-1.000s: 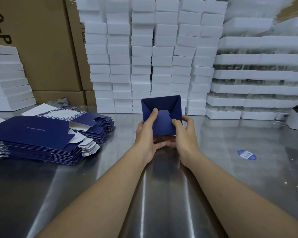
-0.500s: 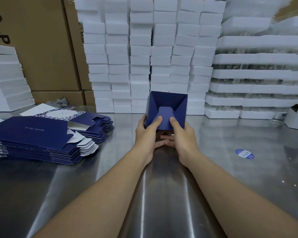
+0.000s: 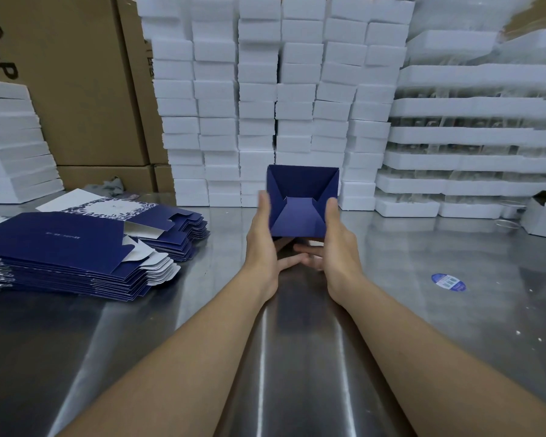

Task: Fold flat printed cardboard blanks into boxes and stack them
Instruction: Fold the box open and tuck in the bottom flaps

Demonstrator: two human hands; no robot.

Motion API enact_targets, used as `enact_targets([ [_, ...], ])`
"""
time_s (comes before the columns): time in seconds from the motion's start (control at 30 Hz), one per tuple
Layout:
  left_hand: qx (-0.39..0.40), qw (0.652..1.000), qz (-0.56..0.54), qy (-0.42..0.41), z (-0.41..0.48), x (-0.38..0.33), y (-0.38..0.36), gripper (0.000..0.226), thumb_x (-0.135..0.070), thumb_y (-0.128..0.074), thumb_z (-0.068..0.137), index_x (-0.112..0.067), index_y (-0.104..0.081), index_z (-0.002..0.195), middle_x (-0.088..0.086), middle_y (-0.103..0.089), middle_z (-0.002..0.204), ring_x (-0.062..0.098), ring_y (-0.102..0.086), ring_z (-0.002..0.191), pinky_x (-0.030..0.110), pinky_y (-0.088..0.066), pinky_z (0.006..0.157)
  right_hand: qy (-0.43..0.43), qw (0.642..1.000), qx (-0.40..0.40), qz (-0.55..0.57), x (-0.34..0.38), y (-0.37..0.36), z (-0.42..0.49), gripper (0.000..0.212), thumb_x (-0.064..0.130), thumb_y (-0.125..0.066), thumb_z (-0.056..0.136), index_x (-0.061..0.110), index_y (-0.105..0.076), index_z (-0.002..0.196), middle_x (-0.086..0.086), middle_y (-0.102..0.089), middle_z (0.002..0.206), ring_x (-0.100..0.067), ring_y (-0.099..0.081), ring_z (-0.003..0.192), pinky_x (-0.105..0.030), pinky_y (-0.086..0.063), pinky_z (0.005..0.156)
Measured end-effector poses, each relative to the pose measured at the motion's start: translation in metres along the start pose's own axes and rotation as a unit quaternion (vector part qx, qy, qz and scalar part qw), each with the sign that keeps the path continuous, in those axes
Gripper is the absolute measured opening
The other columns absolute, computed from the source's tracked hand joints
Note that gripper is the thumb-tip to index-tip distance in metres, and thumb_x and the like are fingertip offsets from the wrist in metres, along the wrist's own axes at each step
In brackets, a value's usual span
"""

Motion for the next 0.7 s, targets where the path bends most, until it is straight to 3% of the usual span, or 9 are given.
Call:
enact_targets([
  [0.1, -0.039, 0.999, 0.004, -0.030, 0.002, -0.007, 0.005, 0.056, -0.074, -0.039, 0.102, -0.038, -0.067, 0.134, -0.007, -0.078, 0.121, 0.016, -0.075, 0.110, 0.051, -0.061, 0.097, -0.019, 1.000, -0.018, 0.008, 0.004, 0.001, -0.001, 0.060, 0.092, -0.035, 0.087, 0.046, -0.071, 0.102, 0.019, -0.079, 0.095, -0.014, -0.076, 0.097, -0.039, -0.067, 0.074],
  [0.2, -0.076, 0.993, 0.054, -0.075, 0.006, -0.017, 0.013, 0.033, -0.037, -0.045, 0.111, -0.033, -0.070, 0.132, 0.003, -0.073, 0.132, 0.014, -0.074, 0.109, 0.041, -0.058, 0.100, -0.022, 0.999, -0.027, 0.021, 0.005, 0.003, 0.001, 0.067, 0.091, -0.034, 0.088, 0.040, -0.076, 0.100, 0.019, -0.080, 0.091, -0.010, -0.076, 0.094, -0.032, -0.060, 0.081],
  [0.27, -0.075, 0.990, 0.075, -0.096, 0.009, -0.020, 0.016, 0.037, -0.019, -0.045, 0.108, -0.030, -0.073, 0.128, 0.008, -0.075, 0.128, 0.017, -0.073, 0.105, 0.032, -0.056, 0.091, -0.020, 0.998, -0.035, 0.037, 0.005, 0.004, 0.002, 0.065, 0.088, -0.035, 0.091, 0.041, -0.079, 0.092, 0.017, -0.080, 0.089, -0.005, -0.077, 0.083, -0.031, -0.055, 0.083],
  [0.33, -0.070, 0.989, 0.077, -0.105, 0.010, -0.020, 0.018, 0.040, -0.014, -0.043, 0.105, -0.031, -0.076, 0.120, 0.010, -0.077, 0.123, 0.021, -0.072, 0.102, 0.030, -0.054, 0.086, -0.019, 0.998, -0.040, 0.044, 0.006, 0.004, 0.003, 0.063, 0.086, -0.034, 0.093, 0.044, -0.080, 0.086, 0.018, -0.080, 0.086, -0.003, -0.076, 0.076, -0.029, -0.053, 0.081],
  [0.47, -0.071, 0.988, 0.083, -0.113, 0.009, -0.023, 0.018, 0.052, -0.004, -0.038, 0.100, -0.025, -0.074, 0.131, 0.011, -0.071, 0.131, 0.025, -0.068, 0.117, 0.025, -0.058, 0.087, -0.024, 0.996, -0.056, 0.071, 0.006, 0.007, 0.006, 0.061, 0.084, -0.030, 0.095, 0.040, -0.072, 0.102, 0.018, -0.080, 0.089, -0.003, -0.074, 0.082, -0.025, -0.051, 0.079],
  [0.53, -0.063, 0.992, 0.031, -0.105, 0.006, -0.027, 0.019, 0.047, -0.010, -0.039, 0.100, -0.025, -0.077, 0.121, 0.009, -0.072, 0.131, 0.029, -0.067, 0.121, 0.040, -0.058, 0.100, -0.033, 0.991, -0.042, 0.123, 0.007, 0.012, 0.008, 0.065, 0.082, -0.030, 0.097, 0.032, -0.073, 0.100, 0.017, -0.079, 0.090, -0.002, -0.072, 0.074, -0.023, -0.044, 0.076],
  [0.57, -0.066, 0.993, 0.000, -0.102, 0.006, -0.028, 0.020, 0.041, -0.016, -0.040, 0.101, -0.026, -0.079, 0.112, 0.010, -0.073, 0.129, 0.030, -0.070, 0.117, 0.047, -0.058, 0.100, -0.036, 0.989, -0.031, 0.140, 0.007, 0.014, 0.009, 0.068, 0.082, -0.031, 0.097, 0.028, -0.073, 0.096, 0.014, -0.079, 0.090, -0.003, -0.068, 0.072, -0.024, -0.041, 0.076],
  [0.63, -0.076, 0.991, -0.033, -0.101, 0.006, -0.029, 0.020, 0.036, -0.028, -0.044, 0.104, -0.029, -0.080, 0.095, 0.009, -0.077, 0.115, 0.025, -0.078, 0.094, 0.043, -0.062, 0.083, -0.031, 0.988, -0.013, 0.149, 0.007, 0.015, 0.009, 0.067, 0.079, -0.033, 0.098, 0.024, -0.070, 0.089, 0.011, -0.076, 0.087, -0.002, -0.062, 0.070, -0.023, -0.042, 0.074],
  [0.7, -0.075, 0.992, -0.033, -0.100, 0.007, -0.029, 0.020, 0.033, -0.035, -0.048, 0.102, -0.026, -0.080, 0.101, 0.010, -0.079, 0.113, 0.026, -0.077, 0.089, 0.040, -0.059, 0.080, -0.020, 0.990, 0.003, 0.143, 0.007, 0.012, 0.009, 0.063, 0.075, -0.035, 0.101, 0.022, -0.066, 0.090, 0.006, -0.079, 0.086, -0.003, -0.068, 0.065, -0.019, -0.050, 0.063],
])
Point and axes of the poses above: each hand's wrist, its own z-axis towards the middle knuckle, its own y-axis out of the back of the hand, x = y × z, the point moved 2 cm from there along z, towards the middle knuckle
